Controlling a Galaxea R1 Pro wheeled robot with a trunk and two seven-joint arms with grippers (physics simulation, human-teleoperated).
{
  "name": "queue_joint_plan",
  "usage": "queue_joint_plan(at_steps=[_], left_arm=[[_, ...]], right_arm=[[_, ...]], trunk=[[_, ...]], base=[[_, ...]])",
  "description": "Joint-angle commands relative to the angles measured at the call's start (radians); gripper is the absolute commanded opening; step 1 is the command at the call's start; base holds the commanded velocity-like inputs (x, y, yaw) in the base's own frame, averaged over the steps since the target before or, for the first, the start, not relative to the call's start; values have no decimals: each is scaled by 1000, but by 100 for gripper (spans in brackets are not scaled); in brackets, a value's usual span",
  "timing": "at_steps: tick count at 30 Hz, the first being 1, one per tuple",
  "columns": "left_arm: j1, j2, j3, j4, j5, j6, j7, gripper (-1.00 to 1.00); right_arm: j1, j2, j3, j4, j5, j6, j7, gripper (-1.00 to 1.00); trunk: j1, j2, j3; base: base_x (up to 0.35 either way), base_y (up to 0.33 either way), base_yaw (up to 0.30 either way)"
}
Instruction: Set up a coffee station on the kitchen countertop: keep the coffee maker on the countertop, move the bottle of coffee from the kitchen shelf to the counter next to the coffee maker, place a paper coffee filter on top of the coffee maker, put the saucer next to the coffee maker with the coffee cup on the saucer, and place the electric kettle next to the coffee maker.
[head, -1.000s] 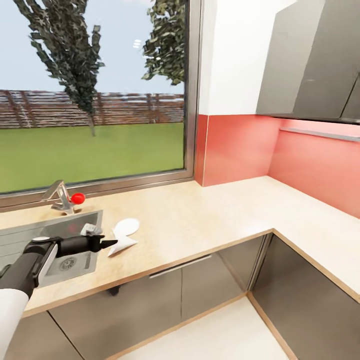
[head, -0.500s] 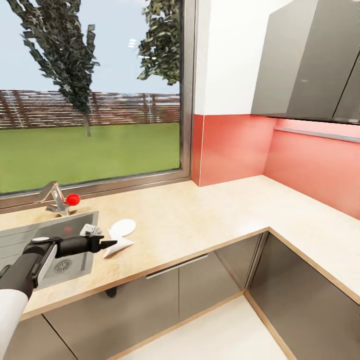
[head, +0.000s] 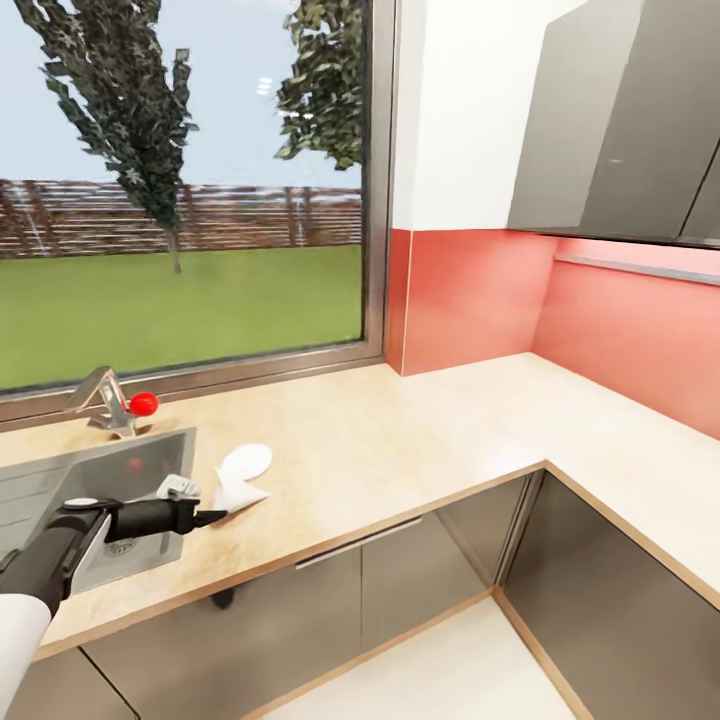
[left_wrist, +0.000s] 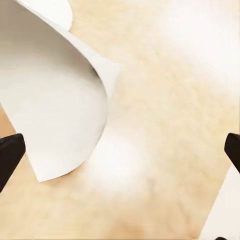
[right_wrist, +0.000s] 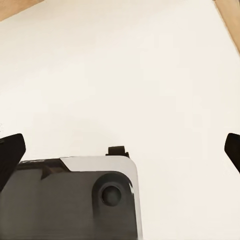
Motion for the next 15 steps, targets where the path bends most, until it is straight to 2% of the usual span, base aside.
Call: queue_joint_plan(at_steps=[1, 9, 15], left_arm=[[0, -1, 5, -1, -10, 5, -8, 100], [2, -1, 8, 0, -13, 1, -8, 100], [2, -5, 4, 0, -13, 1, -6, 100]], right_arm=[[-1, 0, 1, 1, -9, -4, 0, 100], [-1, 0, 1, 2, -9, -3, 0, 100], [-1, 0, 1, 3, -9, -3, 0, 100]], trunk=[[1, -2, -2], [1, -2, -2], [1, -2, -2]], base=[[107, 61, 0], [30, 15, 0], [165, 0, 0]])
